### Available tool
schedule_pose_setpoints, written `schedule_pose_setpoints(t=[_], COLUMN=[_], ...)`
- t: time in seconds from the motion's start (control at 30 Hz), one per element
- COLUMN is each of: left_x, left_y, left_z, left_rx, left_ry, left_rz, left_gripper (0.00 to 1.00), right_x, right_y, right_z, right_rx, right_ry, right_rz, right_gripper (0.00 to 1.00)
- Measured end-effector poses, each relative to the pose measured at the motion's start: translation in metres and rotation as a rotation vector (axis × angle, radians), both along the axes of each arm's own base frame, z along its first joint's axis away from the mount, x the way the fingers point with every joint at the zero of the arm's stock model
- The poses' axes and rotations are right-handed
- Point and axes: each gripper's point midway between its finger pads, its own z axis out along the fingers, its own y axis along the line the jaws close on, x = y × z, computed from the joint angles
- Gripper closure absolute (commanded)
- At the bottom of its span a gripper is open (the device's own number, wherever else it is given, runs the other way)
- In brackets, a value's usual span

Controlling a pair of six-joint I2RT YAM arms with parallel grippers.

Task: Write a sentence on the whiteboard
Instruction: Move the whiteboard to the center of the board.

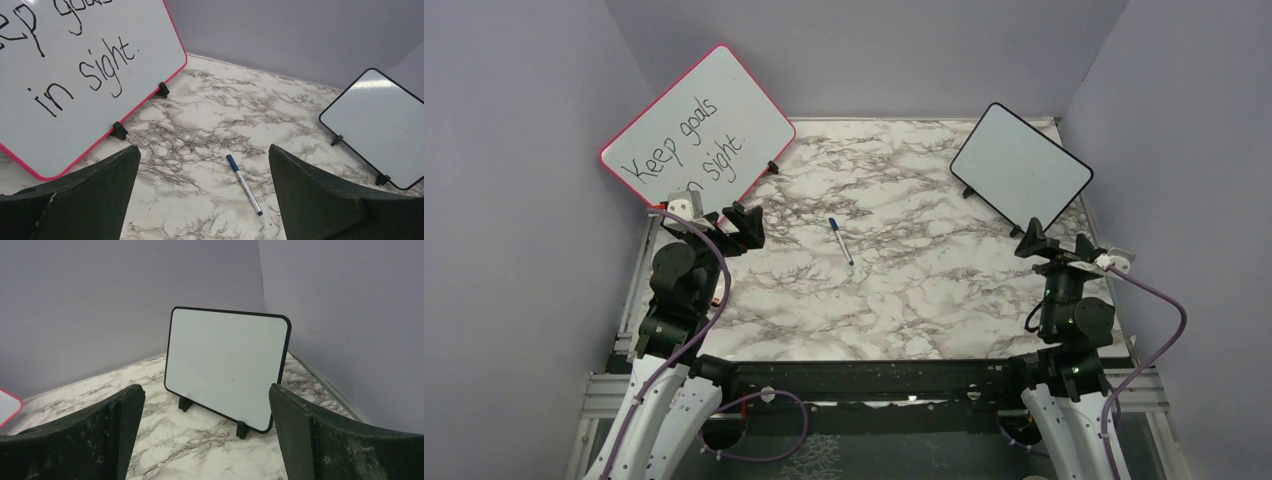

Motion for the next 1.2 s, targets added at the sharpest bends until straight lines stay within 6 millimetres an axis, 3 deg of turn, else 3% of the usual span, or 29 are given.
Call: schedule_pose_setpoints(t=[0.33,0.63,0.97,1.2], left_x=[-0.001,-0.003,-0.008,-0.014], left_y=[-0.002,-0.002,0.0,-0.001], left_z=[-0.004,-0.007,-0.025,-0.034], left_rx=[0.006,0.025,0.041,0.046], left_ry=[0.014,0.016,0.067,0.076], left_rz=[-0.003,-0.01,-0.004,-0.008], left_gripper=[0.01,0.01,0.01,0.01], right_x=[0.007,0.024,0.054,0.074], right_y=[0.004,0.012,0.036,0.07], right_z=[-0.004,-0.027,-0.051,-0.077], right_rx=[0.1,0.148,0.288,0.294], right_ry=[0.035,0.208,0.371,0.475], right_rz=[0.015,0.031,0.096,0.251], right_gripper=[0.0,0.0,0.0,0.0])
